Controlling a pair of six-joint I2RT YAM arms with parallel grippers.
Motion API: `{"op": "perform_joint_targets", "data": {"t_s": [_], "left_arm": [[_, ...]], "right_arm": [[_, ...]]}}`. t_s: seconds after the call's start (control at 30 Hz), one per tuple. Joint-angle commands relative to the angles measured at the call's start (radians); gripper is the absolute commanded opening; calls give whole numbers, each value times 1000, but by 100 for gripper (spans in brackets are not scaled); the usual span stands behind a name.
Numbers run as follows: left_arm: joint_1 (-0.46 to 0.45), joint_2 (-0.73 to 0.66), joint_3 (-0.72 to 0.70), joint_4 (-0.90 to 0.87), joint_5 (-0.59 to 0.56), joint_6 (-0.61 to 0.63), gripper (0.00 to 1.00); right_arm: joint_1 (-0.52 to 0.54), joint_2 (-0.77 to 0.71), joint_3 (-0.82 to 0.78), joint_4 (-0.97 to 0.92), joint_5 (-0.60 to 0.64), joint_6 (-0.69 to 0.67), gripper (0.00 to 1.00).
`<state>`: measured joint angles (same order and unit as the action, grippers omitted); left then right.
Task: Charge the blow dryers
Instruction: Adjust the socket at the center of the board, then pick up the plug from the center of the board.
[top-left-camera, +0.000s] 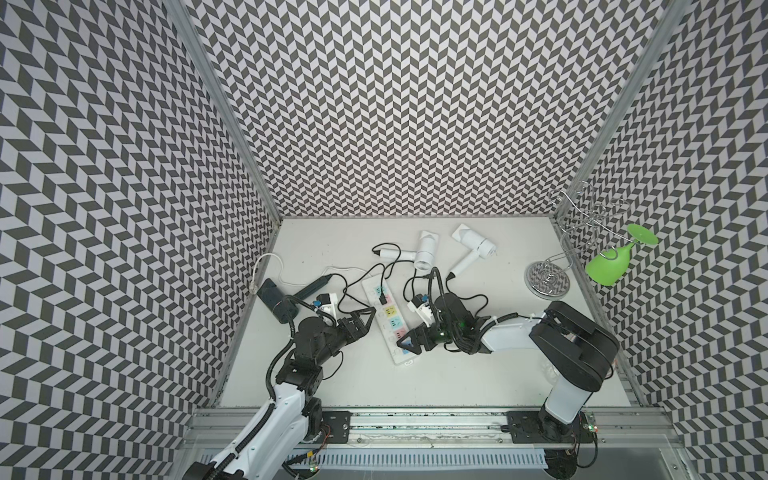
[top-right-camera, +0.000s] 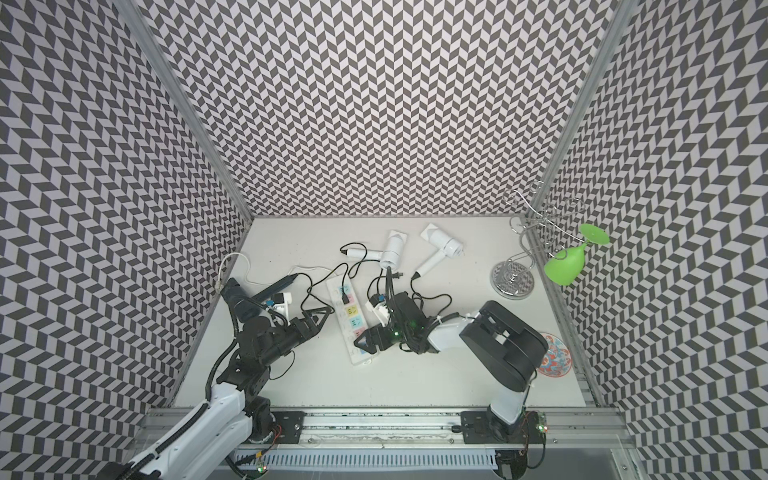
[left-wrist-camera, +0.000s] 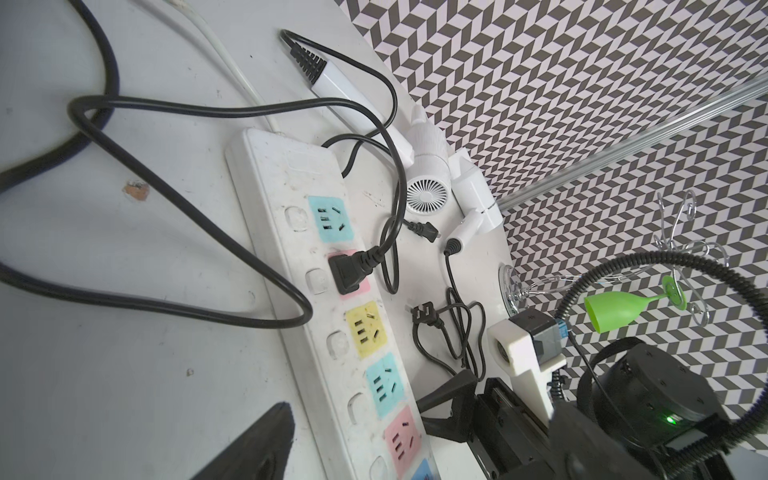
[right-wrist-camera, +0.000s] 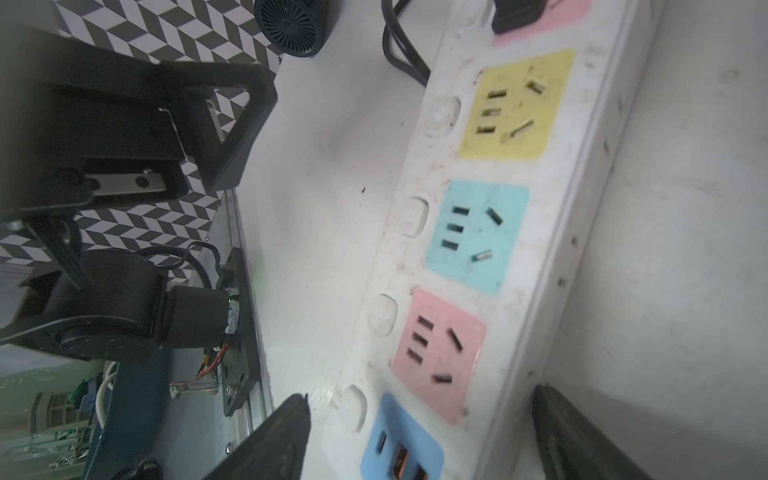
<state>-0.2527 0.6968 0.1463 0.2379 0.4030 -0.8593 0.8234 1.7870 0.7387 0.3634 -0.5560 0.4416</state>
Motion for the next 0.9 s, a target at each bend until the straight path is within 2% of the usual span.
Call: {"op": "perform_joint_targets", "data": {"t_s": [0.0, 0.17, 0.3, 0.6, 0.87], "left_arm": [[6, -36, 31, -66, -40, 23, 97], [7, -92, 56, -126, -68, 29, 97], [9, -114, 84, -173, -76, 56, 97], [8, -174, 114, -286, -109, 121, 98], [7, -214, 134, -329, -102, 121, 99]], "right_arm": [[36, 57, 63, 52, -18, 28, 85], [66, 83, 117, 44, -22, 30, 84], [63, 26, 115, -6, 8, -5, 85], [17, -204, 25, -131, 71, -92, 90], [-30, -498, -114, -244, 189, -149, 99]]}}
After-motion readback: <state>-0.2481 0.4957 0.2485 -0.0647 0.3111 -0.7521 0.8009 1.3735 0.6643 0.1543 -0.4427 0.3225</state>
